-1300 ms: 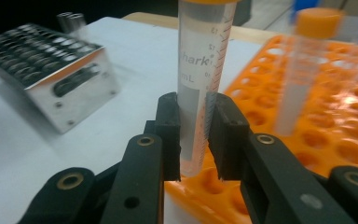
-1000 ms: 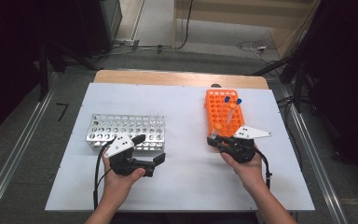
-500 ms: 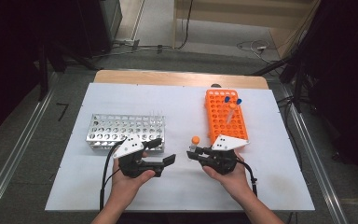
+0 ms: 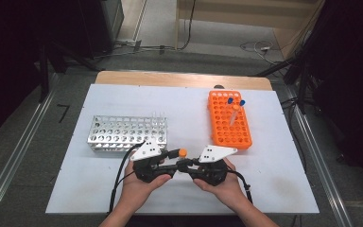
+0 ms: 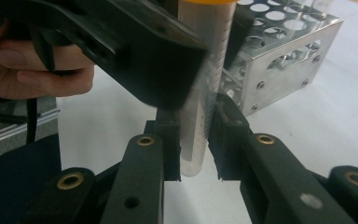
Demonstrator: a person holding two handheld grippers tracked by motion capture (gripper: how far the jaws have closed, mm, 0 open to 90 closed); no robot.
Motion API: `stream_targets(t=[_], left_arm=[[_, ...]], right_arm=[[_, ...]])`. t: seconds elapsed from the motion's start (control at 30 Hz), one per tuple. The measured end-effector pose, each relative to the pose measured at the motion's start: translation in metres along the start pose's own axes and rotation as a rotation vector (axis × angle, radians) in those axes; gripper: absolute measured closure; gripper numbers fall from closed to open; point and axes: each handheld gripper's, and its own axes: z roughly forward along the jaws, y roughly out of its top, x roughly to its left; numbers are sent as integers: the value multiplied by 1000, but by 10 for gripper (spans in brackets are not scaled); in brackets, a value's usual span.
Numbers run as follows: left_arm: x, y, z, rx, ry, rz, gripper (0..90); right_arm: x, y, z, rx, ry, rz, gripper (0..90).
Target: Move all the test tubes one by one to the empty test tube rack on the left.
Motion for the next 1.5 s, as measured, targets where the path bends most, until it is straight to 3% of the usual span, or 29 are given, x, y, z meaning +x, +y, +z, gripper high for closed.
stream_targets(t=[0.13, 0.3, 0.37, 0.43, 0.67, 0.9, 1.5], left_arm=[[-1, 0, 1, 3, 17, 11, 713], [0, 0, 0, 9, 34, 24, 747], [1, 0, -1, 7, 36, 30, 750], [2, 1, -2, 1, 32, 23, 750], [9, 4, -9, -9, 54, 17, 750], [21, 8, -21, -21, 101, 8, 751], [63, 24, -54, -66, 221, -31, 751]], right_arm=[[2, 1, 1, 2, 5, -10, 728], [2, 0, 2, 5, 11, 4, 726], [4, 0, 2, 3, -8, -2, 714], [6, 0, 0, -1, -35, -19, 615], [-4, 1, -19, -21, -60, 22, 242], [-21, -8, -43, -14, -126, 38, 0], [-49, -39, -95, -50, -220, 111, 0]])
